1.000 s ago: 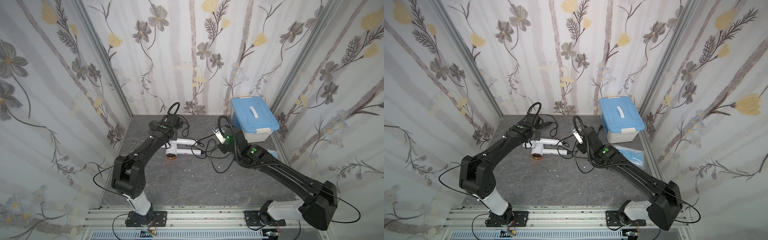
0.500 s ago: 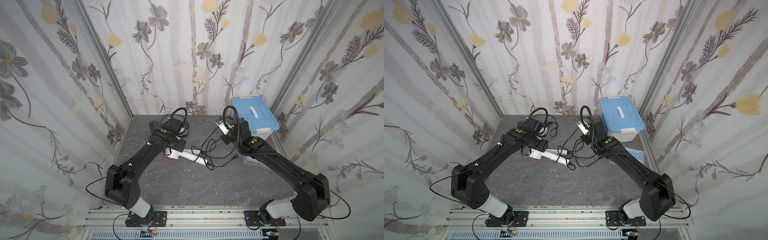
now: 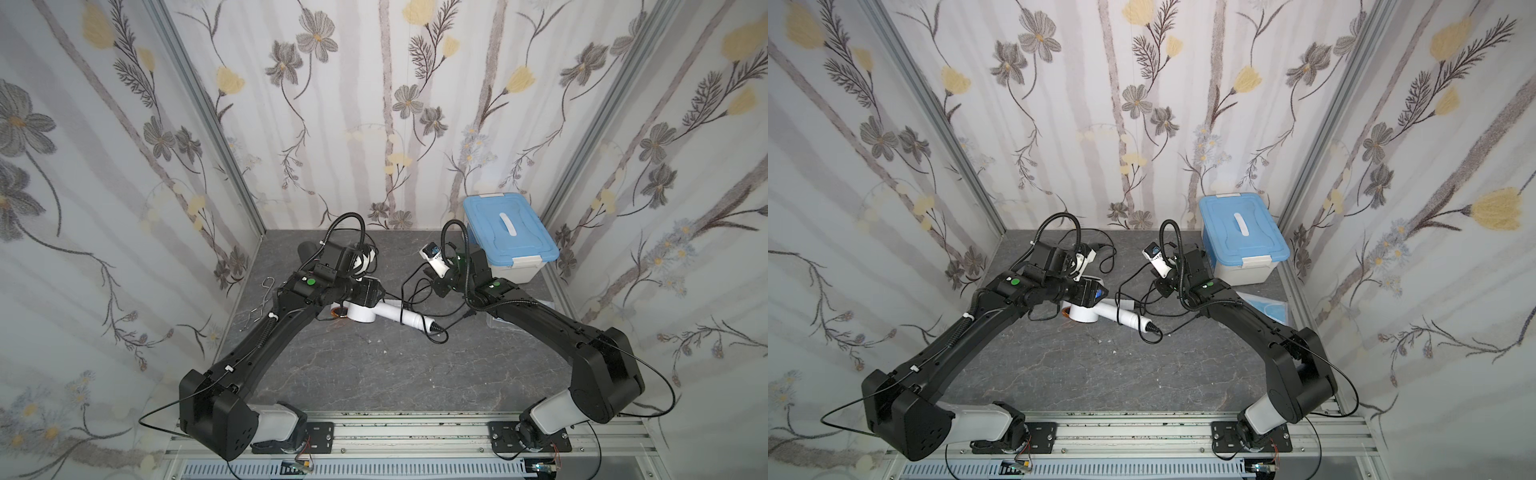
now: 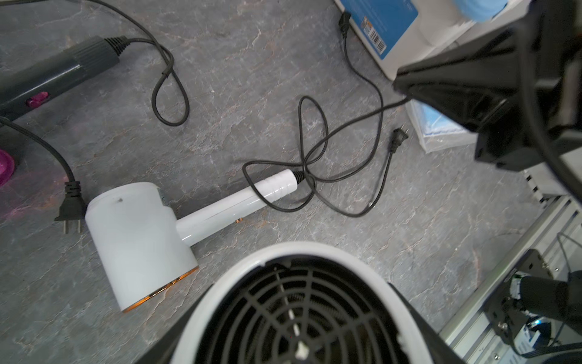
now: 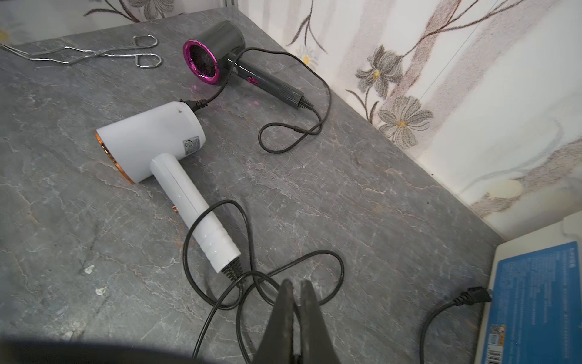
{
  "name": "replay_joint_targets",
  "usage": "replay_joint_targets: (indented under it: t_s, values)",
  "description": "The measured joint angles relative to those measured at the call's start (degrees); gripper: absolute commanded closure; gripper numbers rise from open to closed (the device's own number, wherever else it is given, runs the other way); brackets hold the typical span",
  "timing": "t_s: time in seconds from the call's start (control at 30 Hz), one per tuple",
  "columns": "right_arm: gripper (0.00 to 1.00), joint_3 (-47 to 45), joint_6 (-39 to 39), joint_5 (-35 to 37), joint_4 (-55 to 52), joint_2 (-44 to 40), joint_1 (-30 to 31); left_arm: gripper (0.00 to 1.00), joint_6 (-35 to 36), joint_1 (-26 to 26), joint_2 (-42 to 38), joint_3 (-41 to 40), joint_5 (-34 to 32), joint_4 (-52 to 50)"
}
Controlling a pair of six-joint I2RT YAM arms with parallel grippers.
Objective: Wrap the cord around the hair dryer
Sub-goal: Wrap the power cord around the hair dryer.
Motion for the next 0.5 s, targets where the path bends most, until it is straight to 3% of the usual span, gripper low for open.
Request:
replay_joint_targets:
  t_s: [0.23,0.5]
  values:
    - [1.0,-4.0,6.5,-2.7,5.6,1.1,0.0,1.0,-10.8,1.3,-2.6,-0.7,-2.5,7.6]
    - [1.0,-11.8,12.6,-4.2,11.8,1.0,-0.1,1.0,-23.1,3.3,-3.5,-3.8,-12.7,15.1]
